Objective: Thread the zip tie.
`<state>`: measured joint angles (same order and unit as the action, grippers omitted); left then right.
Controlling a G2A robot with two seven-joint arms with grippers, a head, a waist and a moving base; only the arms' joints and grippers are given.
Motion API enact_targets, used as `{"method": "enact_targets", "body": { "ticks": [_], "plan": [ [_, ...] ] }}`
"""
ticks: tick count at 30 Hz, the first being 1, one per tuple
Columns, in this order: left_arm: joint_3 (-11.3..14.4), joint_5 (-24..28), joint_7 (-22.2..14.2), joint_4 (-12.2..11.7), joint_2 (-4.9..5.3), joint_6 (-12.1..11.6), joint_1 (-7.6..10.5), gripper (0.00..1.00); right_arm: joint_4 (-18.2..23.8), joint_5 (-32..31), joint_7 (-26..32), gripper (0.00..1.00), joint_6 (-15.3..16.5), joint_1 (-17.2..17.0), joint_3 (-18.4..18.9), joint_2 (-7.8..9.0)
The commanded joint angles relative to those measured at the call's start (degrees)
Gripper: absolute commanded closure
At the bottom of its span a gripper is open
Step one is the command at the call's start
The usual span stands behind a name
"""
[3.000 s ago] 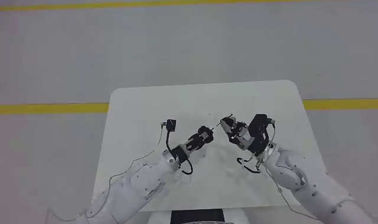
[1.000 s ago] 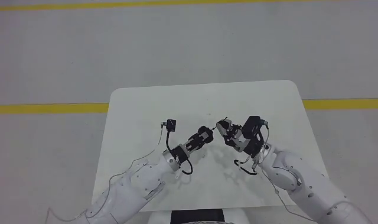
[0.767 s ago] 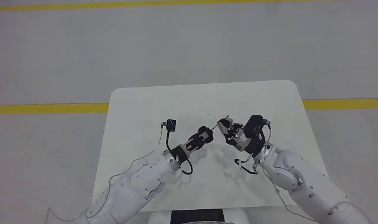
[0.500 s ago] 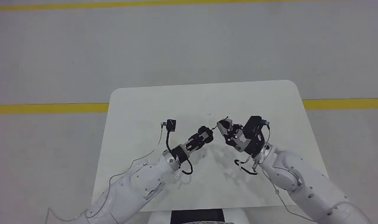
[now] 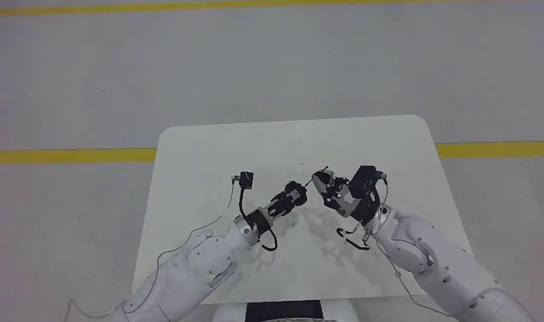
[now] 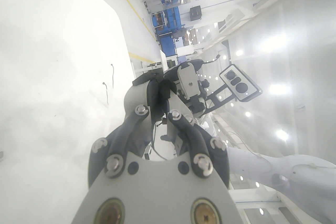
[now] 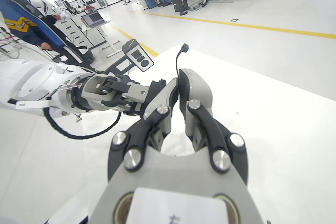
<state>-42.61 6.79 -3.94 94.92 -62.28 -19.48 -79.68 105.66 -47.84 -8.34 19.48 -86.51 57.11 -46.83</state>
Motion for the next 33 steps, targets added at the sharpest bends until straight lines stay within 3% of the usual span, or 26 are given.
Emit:
{"method": "enact_targets", "body": {
  "ticks": [1, 33],
  "plan": [
    [0.00, 0.00, 0.00, 0.00, 0.00, 0.00, 0.00, 1.00, 0.18, -0.10, -0.06, 1.00, 0.00, -0.20, 0.22, 0.05],
    [0.00, 0.00, 0.00, 0.00, 0.00, 0.00, 0.00, 1.00, -1.38, 0.62, 0.71, 1.00, 0.00, 1.10, -1.62, -0.52]
  ]
}}
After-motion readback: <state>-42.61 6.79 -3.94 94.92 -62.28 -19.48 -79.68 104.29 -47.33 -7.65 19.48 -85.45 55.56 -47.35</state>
